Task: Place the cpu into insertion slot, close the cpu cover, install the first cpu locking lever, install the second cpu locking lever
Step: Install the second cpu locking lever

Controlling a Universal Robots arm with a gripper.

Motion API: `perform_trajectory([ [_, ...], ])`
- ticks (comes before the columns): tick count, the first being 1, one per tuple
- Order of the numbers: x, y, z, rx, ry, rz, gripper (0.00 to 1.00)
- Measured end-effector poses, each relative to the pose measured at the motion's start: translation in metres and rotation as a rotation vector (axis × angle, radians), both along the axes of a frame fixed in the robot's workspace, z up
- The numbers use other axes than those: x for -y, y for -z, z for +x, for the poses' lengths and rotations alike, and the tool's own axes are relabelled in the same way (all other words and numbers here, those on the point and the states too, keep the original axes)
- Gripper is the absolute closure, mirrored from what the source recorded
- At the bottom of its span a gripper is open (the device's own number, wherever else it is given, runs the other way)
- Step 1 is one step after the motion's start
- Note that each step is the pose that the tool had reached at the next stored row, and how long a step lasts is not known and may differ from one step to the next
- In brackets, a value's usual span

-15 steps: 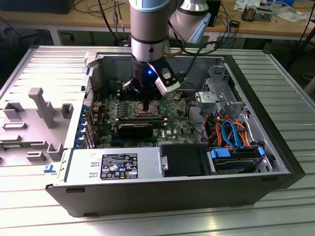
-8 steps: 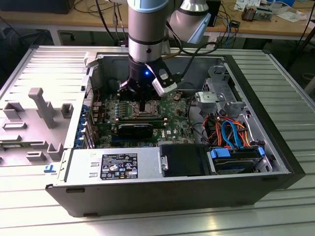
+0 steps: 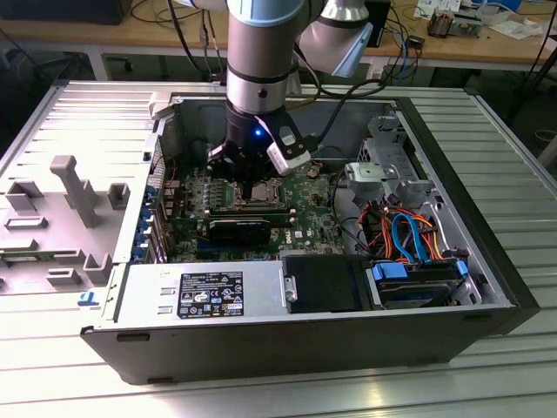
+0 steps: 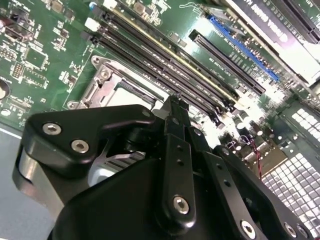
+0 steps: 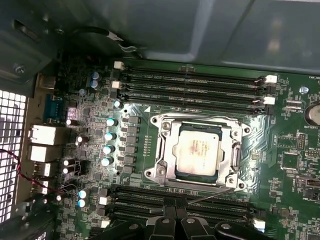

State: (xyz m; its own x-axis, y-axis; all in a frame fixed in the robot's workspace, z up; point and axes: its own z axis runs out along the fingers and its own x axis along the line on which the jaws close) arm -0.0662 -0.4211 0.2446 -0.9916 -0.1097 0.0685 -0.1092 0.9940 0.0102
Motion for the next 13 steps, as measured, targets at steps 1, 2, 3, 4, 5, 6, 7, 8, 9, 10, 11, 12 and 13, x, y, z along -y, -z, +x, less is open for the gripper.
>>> perform_trajectory([
  [1, 0.0001, -0.0002, -0.0001, -0.0043, 0.0, -0.0003, 0.89],
  [2, 0.0001, -0.0003, 0.0001, -0.0075, 0.0, -0.0002, 0.89],
  [3, 0.0001, -0.0003, 0.0004, -0.0097, 0.0, -0.0001, 0.89],
  [4, 0.0001, -0.0003, 0.002, -0.0134, 0.0, 0.0001, 0.89],
  [5, 0.0001, -0.0003, 0.0033, -0.0154, 0.0, 0.0, 0.89],
  [6, 0.0001, -0.0003, 0.0052, -0.0173, 0.0, 0.0, 0.89],
  [7, 0.0002, -0.0003, 0.0058, -0.0185, 0.0, -0.0001, 0.89],
  [8, 0.0003, -0.0003, 0.0058, -0.0193, 0.0, -0.0002, 0.89],
  [9, 0.0006, -0.0002, 0.0058, -0.0216, -0.001, -0.0001, 0.89],
  [10, 0.0009, 0.0001, 0.0058, -0.0223, -0.002, -0.0001, 0.89],
  [11, 0.001, 0.0003, 0.0057, -0.0227, -0.003, -0.0004, 0.89],
  [12, 0.0013, 0.0006, 0.0058, -0.0229, -0.004, -0.0007, 0.89],
  [13, 0.0017, 0.0007, 0.0058, -0.023, -0.005, -0.0009, 0.89],
])
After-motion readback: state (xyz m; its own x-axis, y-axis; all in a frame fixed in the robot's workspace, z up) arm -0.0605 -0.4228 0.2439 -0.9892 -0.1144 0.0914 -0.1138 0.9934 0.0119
